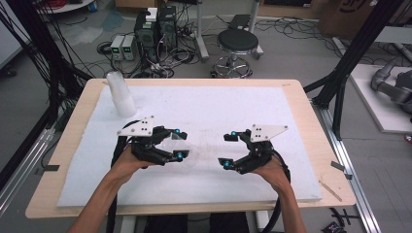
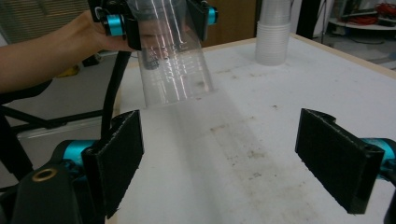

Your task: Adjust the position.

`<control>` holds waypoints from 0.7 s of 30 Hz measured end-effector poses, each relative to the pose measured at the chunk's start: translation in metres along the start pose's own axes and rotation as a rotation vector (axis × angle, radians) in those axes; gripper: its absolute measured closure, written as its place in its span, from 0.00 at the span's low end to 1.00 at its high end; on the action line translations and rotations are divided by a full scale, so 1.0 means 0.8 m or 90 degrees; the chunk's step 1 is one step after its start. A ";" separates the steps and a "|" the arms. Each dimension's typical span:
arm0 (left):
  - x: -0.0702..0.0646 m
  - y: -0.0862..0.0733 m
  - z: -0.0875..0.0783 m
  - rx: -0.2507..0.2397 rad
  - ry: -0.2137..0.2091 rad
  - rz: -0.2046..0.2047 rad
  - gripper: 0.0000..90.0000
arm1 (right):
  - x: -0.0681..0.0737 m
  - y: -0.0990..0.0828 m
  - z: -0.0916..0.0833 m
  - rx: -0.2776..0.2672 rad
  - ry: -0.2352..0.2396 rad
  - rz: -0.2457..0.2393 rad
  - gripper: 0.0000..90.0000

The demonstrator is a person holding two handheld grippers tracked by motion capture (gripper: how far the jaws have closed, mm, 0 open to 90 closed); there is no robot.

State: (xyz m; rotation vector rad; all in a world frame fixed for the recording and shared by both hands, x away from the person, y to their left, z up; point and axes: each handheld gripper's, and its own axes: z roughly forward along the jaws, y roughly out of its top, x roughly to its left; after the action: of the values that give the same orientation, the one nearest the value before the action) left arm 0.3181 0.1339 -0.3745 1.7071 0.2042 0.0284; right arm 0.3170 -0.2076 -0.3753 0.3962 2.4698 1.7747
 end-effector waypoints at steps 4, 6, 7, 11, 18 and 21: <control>-0.004 0.000 0.008 0.000 -0.010 -0.002 0.44 | 0.002 0.004 0.012 -0.002 0.025 -0.010 0.17; -0.006 0.000 0.011 0.000 -0.010 -0.001 0.44 | 0.003 0.006 0.018 -0.001 0.039 -0.011 0.17; -0.007 0.001 0.013 -0.001 -0.013 -0.002 0.44 | 0.004 0.007 0.023 0.002 0.046 -0.015 0.17; -0.010 0.002 0.019 0.003 -0.020 0.001 0.44 | 0.008 0.012 0.038 0.005 0.070 -0.020 0.17; -0.012 0.008 0.024 0.002 -0.027 0.007 0.44 | 0.014 0.017 0.060 -0.002 0.092 -0.029 0.17; -0.013 0.010 0.026 0.001 -0.029 0.009 0.44 | 0.015 0.019 0.067 0.002 0.097 -0.033 0.17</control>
State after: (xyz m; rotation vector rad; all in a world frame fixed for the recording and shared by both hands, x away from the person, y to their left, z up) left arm 0.3115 0.1105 -0.3684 1.7092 0.1582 -0.0012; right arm 0.3191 -0.1504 -0.3777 0.2005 2.5577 1.8455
